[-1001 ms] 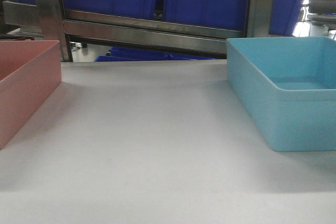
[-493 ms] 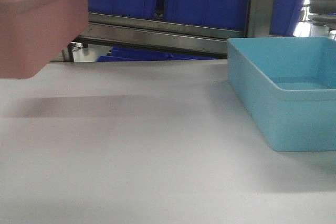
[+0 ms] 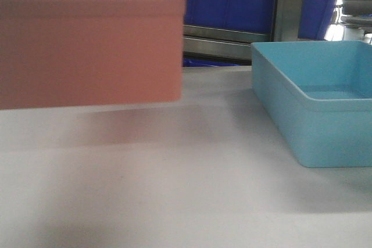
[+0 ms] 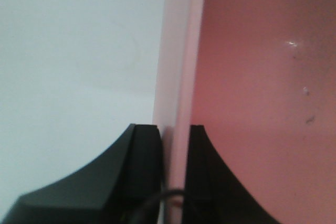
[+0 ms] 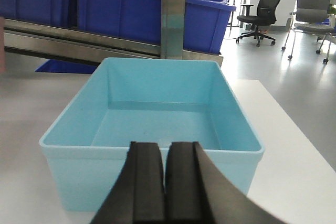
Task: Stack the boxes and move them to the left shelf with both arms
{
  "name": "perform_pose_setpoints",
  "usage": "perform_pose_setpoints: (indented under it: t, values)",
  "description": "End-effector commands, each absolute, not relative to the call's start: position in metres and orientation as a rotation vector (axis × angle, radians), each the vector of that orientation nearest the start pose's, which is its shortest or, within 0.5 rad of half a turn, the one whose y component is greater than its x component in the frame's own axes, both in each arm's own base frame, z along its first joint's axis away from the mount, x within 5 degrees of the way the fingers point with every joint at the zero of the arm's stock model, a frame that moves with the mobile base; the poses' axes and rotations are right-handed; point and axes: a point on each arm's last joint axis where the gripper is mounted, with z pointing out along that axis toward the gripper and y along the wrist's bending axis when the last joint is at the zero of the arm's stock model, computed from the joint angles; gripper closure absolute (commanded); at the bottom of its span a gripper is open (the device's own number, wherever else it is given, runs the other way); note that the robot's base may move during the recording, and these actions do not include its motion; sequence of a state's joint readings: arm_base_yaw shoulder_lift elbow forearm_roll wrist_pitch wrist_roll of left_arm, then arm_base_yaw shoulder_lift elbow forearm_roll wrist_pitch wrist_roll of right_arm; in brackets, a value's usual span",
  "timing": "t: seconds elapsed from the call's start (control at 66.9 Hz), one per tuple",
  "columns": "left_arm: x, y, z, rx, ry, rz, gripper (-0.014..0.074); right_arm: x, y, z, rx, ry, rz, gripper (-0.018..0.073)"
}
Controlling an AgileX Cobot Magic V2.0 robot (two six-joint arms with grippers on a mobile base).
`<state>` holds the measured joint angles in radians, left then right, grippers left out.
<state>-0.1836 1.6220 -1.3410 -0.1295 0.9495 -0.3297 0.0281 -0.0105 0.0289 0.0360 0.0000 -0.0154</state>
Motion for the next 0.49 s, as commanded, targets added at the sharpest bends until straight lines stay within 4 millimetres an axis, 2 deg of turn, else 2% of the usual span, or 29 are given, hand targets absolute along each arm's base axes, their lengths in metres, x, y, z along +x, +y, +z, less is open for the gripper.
perform_pose_setpoints:
  t: [0.0,0.209,0.299,0.478]
  values:
    - [0.323,-0.098,0.314,-0.279,2.575,-0.413,0.0599,0.053,0.001,0.22,-0.009,1.369,0.022,0.0507]
    - [0.307,-0.129,0.286,-0.22,2.58,-0.376,0.0599,0.053,0.001,0.22,-0.009,1.369,0.022,0.0507]
    - [0.302,-0.133,0.274,-0.274,2.596,-0.369,0.0599,0.053,0.001,0.22,-0.009,1.369,0.022,0.0507]
    - [0.295,-0.132,0.254,-0.272,2.619,-0.363,0.0599,0.053,0.001,0.22,-0.009,1.369,0.022,0.0507]
